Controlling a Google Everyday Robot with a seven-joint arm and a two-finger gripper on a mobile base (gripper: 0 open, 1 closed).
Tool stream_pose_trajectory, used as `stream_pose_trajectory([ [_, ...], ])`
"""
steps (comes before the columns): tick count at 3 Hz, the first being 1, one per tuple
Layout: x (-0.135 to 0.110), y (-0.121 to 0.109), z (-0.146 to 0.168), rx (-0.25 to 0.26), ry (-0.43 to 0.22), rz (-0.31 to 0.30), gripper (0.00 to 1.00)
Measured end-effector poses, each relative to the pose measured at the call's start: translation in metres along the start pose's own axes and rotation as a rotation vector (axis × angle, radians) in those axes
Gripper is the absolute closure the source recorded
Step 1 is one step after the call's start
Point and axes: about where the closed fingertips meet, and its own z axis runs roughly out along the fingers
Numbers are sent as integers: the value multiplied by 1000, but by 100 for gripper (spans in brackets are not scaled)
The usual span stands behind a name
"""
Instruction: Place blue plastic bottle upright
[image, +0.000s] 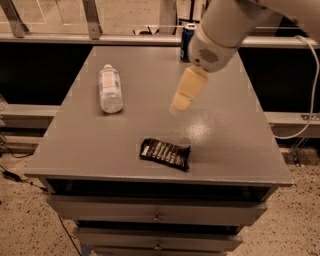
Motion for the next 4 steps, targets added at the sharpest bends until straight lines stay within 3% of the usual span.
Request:
stream_pose_trajectory([
  [1, -43, -8, 21, -15, -63, 94, 0],
  [2, -48, -8, 23, -18, -70, 92, 0],
  [3, -100, -9, 46, -54, -145, 60, 0],
  [4, -165, -17, 77, -98, -185, 78, 0],
])
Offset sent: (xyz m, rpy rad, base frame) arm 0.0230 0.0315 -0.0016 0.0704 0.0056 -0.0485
